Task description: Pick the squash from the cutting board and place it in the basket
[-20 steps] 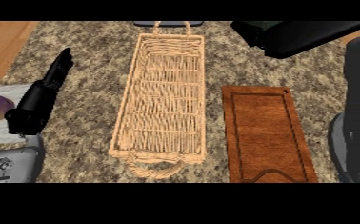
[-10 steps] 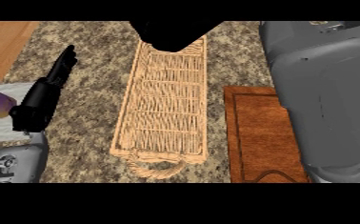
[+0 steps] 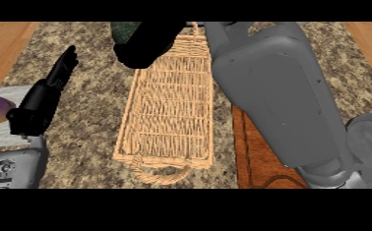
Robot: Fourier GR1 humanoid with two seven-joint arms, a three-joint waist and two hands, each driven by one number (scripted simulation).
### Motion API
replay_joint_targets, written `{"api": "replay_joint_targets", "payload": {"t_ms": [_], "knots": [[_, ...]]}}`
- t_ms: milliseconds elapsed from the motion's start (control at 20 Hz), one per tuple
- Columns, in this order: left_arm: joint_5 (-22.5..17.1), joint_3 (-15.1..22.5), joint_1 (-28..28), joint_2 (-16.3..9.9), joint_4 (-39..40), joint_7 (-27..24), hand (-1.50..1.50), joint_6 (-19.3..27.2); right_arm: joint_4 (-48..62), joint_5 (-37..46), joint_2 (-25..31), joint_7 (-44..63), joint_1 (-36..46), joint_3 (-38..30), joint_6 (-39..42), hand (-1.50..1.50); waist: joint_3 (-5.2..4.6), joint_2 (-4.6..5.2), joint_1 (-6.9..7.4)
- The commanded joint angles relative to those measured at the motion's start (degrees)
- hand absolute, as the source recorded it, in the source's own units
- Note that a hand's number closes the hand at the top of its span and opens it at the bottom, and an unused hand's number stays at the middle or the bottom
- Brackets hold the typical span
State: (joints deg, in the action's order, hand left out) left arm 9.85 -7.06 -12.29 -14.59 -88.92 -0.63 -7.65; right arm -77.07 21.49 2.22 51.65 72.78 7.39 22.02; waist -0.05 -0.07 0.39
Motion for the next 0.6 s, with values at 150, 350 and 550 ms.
{"api": "replay_joint_targets", "payload": {"t_ms": [150,350,550], "knots": [[-1.4,-2.2,-0.7,-1.3,1.1,-0.1,0.00,-0.8,2.3,5.6,2.5,2.6,-0.1,7.8,6.9,1.50,0.00,-0.03,-0.36],[0.9,0.6,2.0,1.1,-1.9,-0.7,0.00,0.7,2.9,4.6,4.4,0.3,1.0,8.5,12.2,1.50,0.02,-0.06,-0.17],[0.8,-1.1,0.0,0.5,4.2,-3.5,0.00,0.7,4.0,-0.1,3.0,0.5,1.2,2.9,14.0,-1.50,0.02,0.03,-0.47]]}}
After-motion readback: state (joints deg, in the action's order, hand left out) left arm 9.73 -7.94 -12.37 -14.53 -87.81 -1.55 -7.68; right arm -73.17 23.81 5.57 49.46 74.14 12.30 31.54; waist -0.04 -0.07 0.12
